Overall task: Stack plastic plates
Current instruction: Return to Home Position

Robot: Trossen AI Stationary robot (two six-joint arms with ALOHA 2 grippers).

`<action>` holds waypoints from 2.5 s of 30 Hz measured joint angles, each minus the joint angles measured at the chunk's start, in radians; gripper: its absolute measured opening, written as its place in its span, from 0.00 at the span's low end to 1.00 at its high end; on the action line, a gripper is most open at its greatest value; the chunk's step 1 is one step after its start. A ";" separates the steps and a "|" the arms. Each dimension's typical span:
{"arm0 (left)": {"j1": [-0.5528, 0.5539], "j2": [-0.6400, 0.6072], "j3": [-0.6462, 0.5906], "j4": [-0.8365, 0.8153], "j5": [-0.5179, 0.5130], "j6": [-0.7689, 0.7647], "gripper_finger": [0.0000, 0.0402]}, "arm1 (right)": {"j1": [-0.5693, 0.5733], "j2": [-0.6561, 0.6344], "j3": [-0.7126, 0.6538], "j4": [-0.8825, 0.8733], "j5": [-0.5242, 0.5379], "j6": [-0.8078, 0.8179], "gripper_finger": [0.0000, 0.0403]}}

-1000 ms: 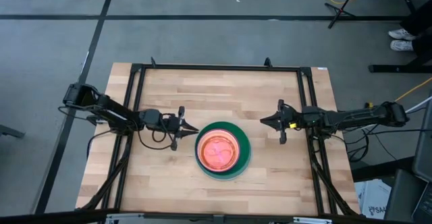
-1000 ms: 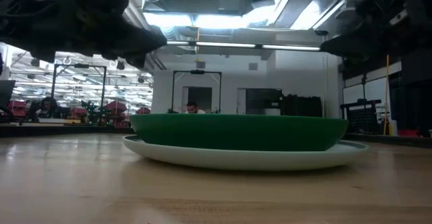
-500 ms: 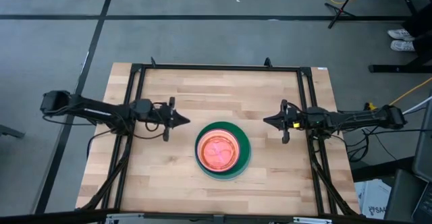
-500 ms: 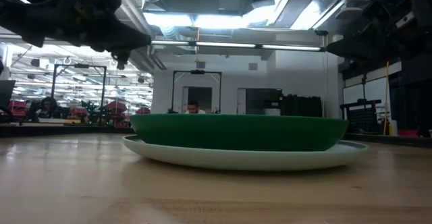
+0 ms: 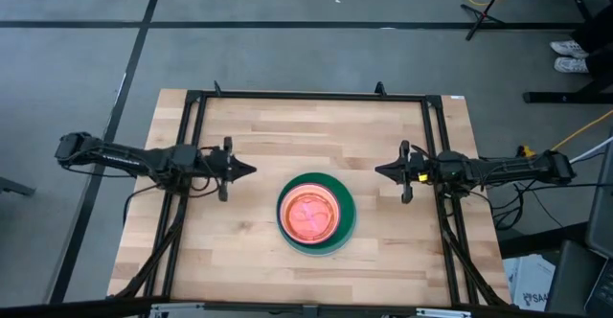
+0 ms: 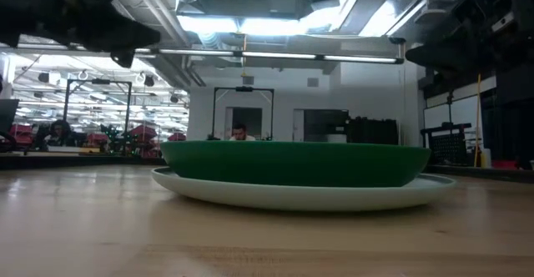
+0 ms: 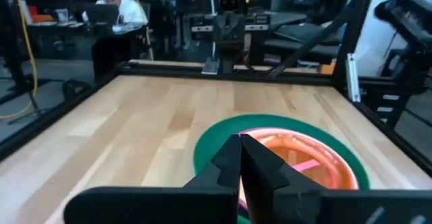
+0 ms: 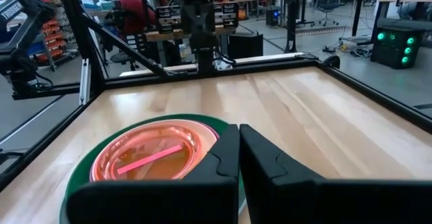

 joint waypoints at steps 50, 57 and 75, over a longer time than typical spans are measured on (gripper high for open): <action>-0.011 -0.546 -0.145 -0.292 -0.063 0.001 0.01 | 0.000 -0.382 -0.060 -0.263 -0.081 0.030 0.01; -0.011 -0.541 -0.145 -0.292 -0.060 0.001 0.01 | 0.000 -0.382 -0.060 -0.264 -0.081 0.031 0.01; -0.011 -0.541 -0.145 -0.291 -0.059 0.001 0.01 | 0.000 -0.382 -0.060 -0.265 -0.081 0.032 0.01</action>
